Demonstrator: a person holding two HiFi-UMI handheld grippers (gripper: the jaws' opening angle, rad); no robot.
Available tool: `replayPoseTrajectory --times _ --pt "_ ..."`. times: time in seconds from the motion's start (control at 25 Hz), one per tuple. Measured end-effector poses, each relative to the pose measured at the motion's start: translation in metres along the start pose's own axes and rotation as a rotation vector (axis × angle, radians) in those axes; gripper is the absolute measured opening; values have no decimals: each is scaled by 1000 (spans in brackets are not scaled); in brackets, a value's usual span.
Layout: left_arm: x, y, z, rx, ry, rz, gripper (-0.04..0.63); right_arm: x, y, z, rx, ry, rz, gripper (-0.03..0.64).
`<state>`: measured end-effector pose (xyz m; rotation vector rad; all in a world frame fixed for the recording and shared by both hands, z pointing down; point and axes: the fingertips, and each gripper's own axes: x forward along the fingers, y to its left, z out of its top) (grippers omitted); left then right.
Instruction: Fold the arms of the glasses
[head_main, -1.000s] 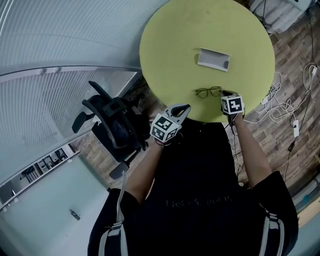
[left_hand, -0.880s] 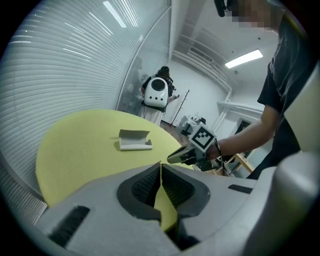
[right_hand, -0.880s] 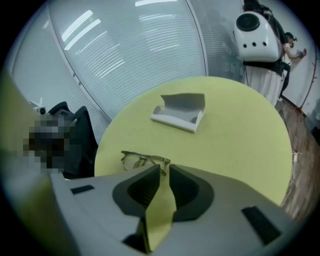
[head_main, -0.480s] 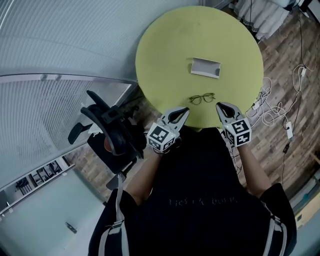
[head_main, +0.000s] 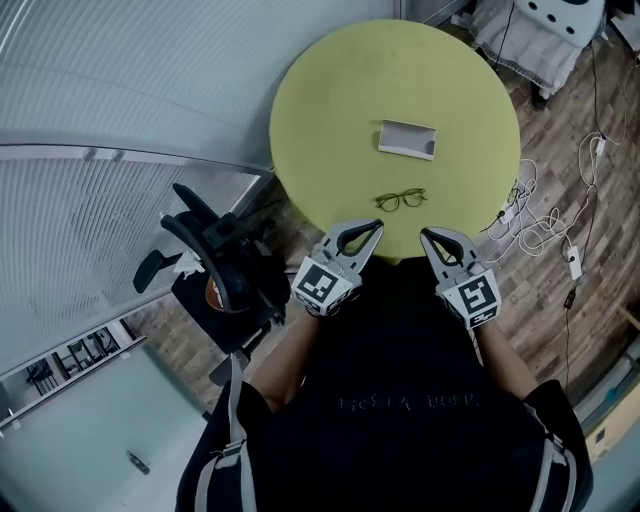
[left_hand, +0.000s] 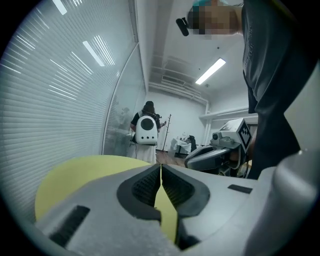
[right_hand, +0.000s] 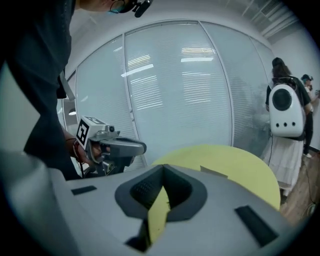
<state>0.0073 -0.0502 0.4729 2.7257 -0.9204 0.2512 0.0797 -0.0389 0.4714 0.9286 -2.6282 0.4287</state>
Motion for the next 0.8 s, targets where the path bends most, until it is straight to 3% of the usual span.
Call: replayPoseTrajectory --times 0.4,0.8 --pt "0 -11 15 40 -28 -19 25 -14 4 31 -21 -97 3 28" --pt "12 -11 29 49 -39 -16 25 -14 -1 37 -68 -122 10 29"
